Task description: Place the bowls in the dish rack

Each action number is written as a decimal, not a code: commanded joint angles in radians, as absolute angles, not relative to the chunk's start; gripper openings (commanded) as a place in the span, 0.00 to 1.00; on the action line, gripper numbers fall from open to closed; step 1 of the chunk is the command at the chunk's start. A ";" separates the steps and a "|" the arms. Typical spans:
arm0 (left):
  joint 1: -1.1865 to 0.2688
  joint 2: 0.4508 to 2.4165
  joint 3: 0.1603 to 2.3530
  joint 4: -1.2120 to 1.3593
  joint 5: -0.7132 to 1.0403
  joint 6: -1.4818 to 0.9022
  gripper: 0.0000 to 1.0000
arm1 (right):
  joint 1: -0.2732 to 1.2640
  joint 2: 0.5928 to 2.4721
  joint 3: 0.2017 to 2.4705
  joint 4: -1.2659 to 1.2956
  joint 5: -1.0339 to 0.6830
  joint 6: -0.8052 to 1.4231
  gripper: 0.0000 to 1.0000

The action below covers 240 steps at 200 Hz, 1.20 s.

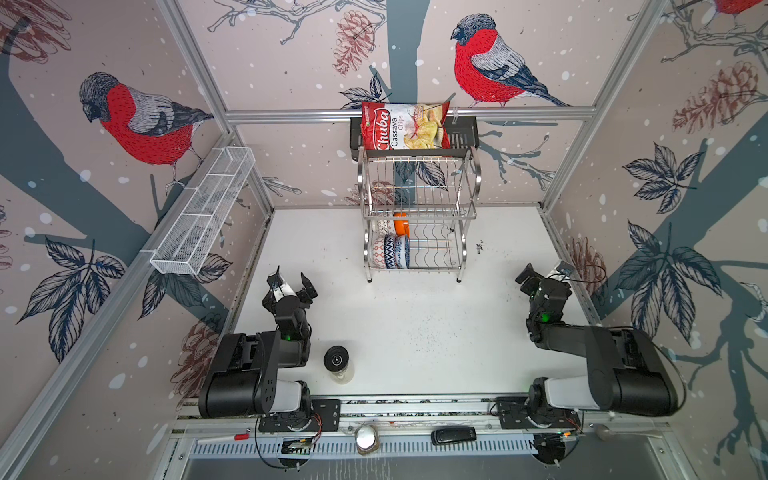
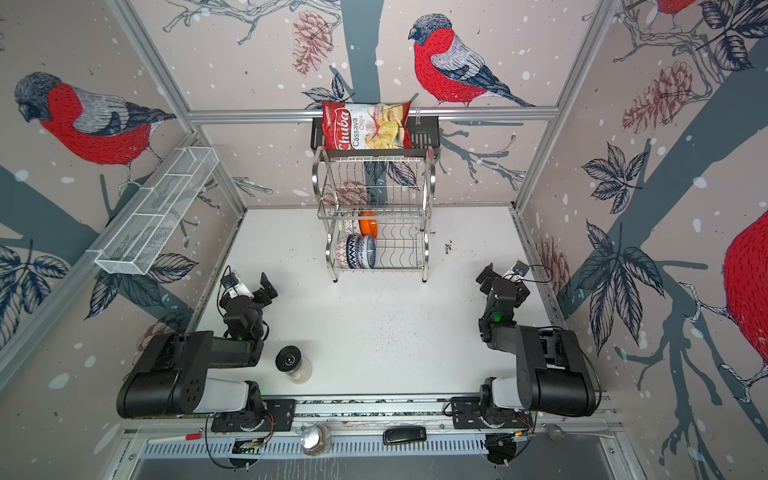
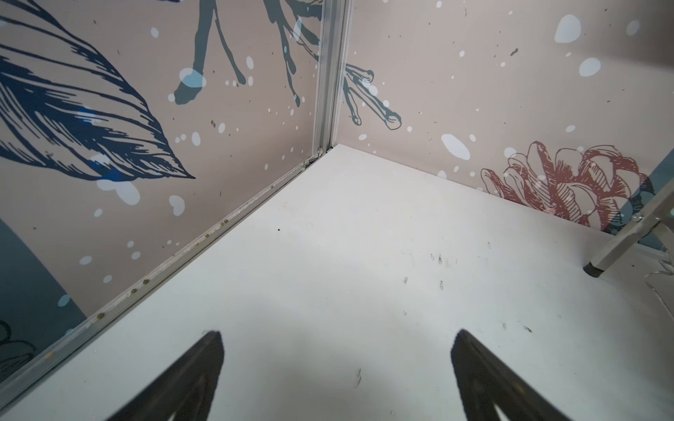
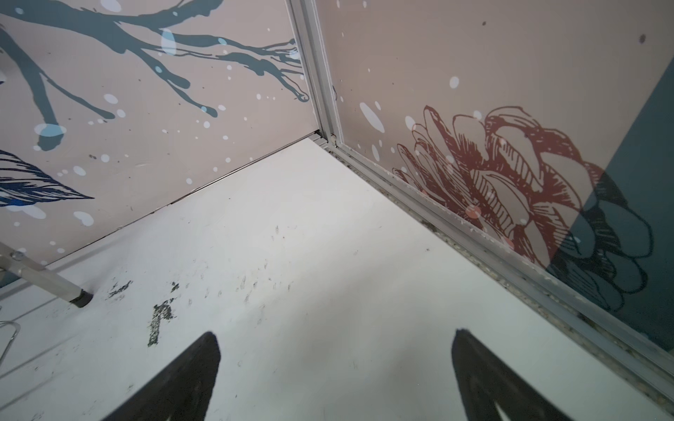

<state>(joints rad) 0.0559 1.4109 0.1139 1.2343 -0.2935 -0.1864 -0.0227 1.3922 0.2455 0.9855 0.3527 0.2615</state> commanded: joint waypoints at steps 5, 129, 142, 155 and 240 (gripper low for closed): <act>0.054 1.496 0.085 1.473 -0.077 -0.091 0.99 | -0.009 1.384 0.202 1.140 0.397 0.222 1.00; 0.030 1.552 0.232 1.297 0.063 0.002 0.99 | 0.020 1.531 0.100 1.513 0.248 0.105 0.99; 0.030 1.551 0.232 1.296 0.063 0.002 0.99 | 0.063 1.519 0.145 1.402 0.329 0.084 1.00; 0.030 1.551 0.233 1.297 0.063 0.002 0.99 | 0.070 1.503 0.214 1.243 0.359 0.099 0.99; 0.031 1.551 0.233 1.296 0.063 0.002 0.99 | 0.052 1.502 0.221 1.229 0.321 0.108 1.00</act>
